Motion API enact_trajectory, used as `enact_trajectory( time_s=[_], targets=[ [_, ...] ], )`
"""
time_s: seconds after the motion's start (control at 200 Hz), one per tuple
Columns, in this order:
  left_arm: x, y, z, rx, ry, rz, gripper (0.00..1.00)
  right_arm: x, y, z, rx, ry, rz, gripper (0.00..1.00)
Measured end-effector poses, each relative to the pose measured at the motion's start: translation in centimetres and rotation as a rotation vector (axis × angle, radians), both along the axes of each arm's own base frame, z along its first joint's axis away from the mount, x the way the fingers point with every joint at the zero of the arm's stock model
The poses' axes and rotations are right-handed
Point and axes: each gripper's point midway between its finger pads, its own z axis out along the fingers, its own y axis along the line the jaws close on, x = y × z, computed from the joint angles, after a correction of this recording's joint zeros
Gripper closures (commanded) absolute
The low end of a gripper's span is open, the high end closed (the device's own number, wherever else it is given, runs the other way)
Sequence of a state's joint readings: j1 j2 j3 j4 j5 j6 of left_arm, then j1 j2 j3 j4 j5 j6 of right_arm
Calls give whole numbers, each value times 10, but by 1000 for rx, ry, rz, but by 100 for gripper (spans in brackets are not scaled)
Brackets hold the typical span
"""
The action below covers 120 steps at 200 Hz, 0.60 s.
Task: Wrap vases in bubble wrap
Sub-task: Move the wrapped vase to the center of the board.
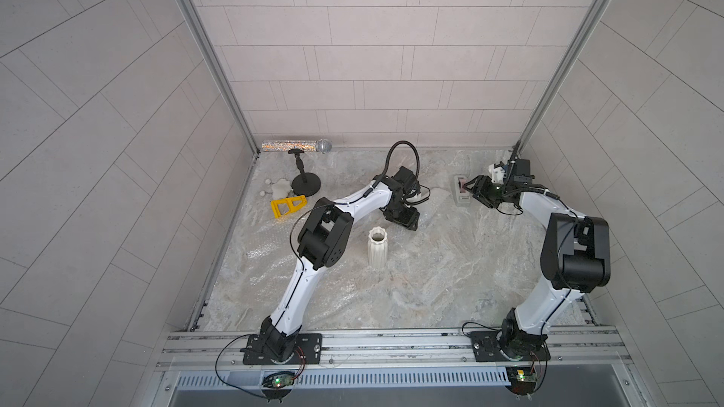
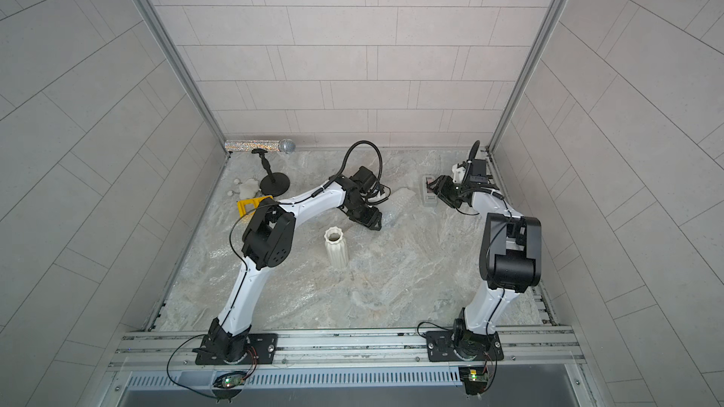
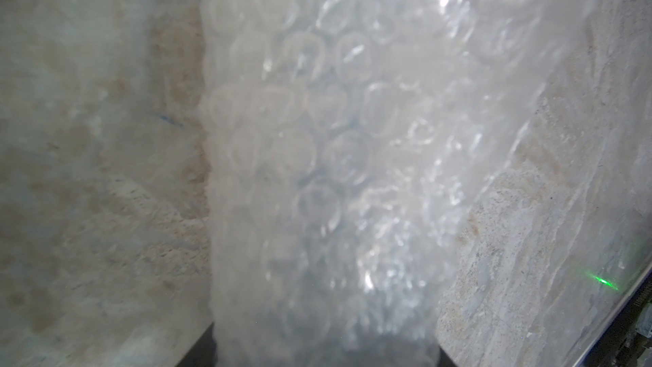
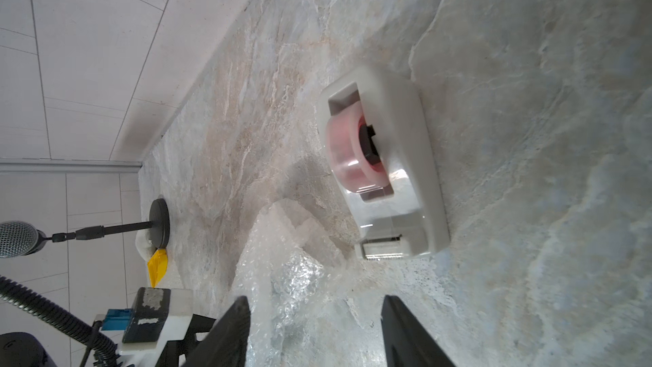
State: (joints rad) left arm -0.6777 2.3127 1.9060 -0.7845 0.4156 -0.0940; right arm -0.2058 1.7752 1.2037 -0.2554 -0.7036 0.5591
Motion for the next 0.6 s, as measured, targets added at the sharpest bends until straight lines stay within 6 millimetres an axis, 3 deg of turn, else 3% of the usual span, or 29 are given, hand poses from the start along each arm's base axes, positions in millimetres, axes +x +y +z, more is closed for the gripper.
enact_trajectory(
  time_s=[0.601],
  targets=[
    [1, 5, -1, 7, -1, -10, 54, 31, -5, -22, -16, 72, 82, 46]
  ],
)
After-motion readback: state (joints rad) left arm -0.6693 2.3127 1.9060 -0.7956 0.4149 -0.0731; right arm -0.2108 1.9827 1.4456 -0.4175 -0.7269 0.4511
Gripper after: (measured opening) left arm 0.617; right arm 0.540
